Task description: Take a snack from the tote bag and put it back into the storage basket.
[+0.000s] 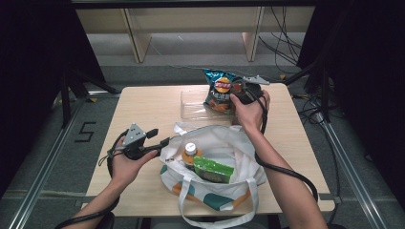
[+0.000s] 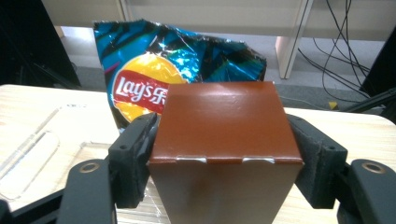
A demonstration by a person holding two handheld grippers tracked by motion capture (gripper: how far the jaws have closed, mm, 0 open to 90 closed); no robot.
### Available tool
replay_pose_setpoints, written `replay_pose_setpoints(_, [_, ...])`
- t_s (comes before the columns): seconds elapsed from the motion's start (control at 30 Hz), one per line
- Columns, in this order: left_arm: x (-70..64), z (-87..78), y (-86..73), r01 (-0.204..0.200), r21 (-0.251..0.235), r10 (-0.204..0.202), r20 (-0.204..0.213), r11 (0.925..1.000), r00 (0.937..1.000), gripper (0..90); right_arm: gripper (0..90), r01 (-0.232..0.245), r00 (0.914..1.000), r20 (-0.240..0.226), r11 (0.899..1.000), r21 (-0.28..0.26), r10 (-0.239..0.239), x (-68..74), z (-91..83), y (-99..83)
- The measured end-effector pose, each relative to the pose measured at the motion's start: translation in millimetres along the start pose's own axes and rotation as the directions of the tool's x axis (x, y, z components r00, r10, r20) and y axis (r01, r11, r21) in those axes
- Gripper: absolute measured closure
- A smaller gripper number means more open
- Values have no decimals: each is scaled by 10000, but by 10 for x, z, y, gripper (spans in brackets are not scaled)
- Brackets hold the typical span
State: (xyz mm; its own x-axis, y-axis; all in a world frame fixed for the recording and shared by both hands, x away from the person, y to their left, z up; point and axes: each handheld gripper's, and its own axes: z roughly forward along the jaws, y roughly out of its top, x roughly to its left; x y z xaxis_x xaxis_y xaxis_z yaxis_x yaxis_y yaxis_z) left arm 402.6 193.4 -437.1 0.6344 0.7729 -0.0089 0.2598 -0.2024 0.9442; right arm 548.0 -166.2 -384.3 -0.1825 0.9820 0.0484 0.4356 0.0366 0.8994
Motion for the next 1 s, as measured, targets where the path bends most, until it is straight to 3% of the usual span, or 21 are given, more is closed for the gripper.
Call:
replay_pose_setpoints(0.07, [-3,-2,0,13,1,-13,-4,10000,10000,400,311,-86,9999,-74,10000,-2,85,4,-30,12])
replay_pose_setpoints(0.1, [-3,-2,1,26,-9,-26,-9,10000,10000,400,303,148,9998,-100,9998,-117,-149,-13,-33,18])
replay_pose_setpoints(0.2, [-2,-3,1,19,-9,-19,-18,10000,10000,399,286,-91,9999,-142,9997,-224,88,1,-97,38])
replay_pose_setpoints(0.4, [-3,-3,2,46,-46,-46,-25,10000,10000,399,269,215,9988,-422,9984,-517,-237,-48,-240,72])
replay_pose_setpoints(0.67, [-6,-9,7,28,-189,-28,-4,9998,10000,400,268,103,9963,-841,9978,-653,-158,-96,-458,58])
replay_pose_setpoints(0.7, [-5,-11,7,6,-217,-6,7,9998,10000,400,268,271,9959,-838,9969,-744,-334,-110,-487,47])
replay_pose_setpoints(0.9, [-5,-16,6,53,-273,-54,-21,9996,10000,402,303,297,9935,-1078,9970,-717,-373,-156,-615,4])
replay_pose_setpoints(0.97, [1,-14,5,40,-332,-40,10,9994,10000,402,339,544,9916,-1134,9960,-710,-622,-189,-651,-8])
replay_pose_setpoints(1.0, [0,-22,7,17,-259,-19,-76,9997,10000,403,358,396,9922,-1154,9967,-704,-475,-183,-677,-17])
